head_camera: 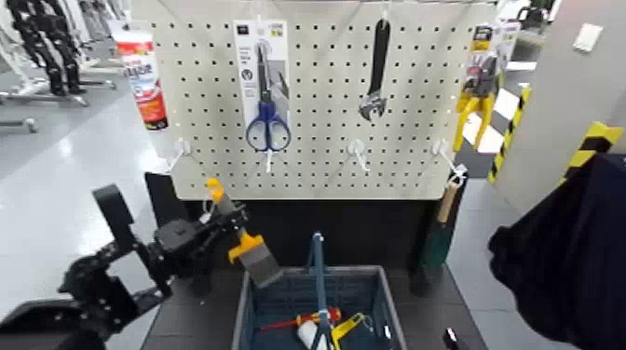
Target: Put the yellow paint brush into the crate.
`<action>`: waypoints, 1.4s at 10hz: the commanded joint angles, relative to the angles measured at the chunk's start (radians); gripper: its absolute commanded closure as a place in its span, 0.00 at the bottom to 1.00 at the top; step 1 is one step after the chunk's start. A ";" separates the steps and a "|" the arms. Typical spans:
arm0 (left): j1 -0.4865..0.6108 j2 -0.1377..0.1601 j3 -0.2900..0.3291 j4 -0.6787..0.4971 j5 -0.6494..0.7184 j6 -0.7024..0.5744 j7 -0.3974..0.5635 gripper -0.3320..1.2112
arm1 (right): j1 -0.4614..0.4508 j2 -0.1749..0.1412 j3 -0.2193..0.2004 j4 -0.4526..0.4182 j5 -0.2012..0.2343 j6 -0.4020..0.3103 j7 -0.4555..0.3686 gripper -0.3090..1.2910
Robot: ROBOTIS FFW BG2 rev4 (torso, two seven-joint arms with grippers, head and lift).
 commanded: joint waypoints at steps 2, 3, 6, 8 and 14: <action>-0.029 -0.026 -0.090 0.182 0.029 -0.078 -0.002 0.99 | 0.000 0.002 0.002 0.004 -0.004 -0.007 0.000 0.28; -0.047 -0.031 -0.121 0.236 0.037 -0.101 -0.005 0.99 | 0.000 0.002 0.002 0.004 -0.006 -0.007 -0.002 0.28; -0.102 -0.032 -0.233 0.352 0.061 -0.123 -0.005 0.99 | -0.001 0.003 0.002 0.012 -0.010 -0.021 -0.002 0.28; -0.130 -0.031 -0.292 0.415 0.075 -0.137 0.003 0.99 | -0.001 0.003 0.002 0.018 -0.016 -0.032 -0.002 0.28; -0.154 -0.026 -0.366 0.472 0.152 -0.152 0.018 0.77 | -0.005 0.000 0.000 0.026 -0.027 -0.045 -0.002 0.28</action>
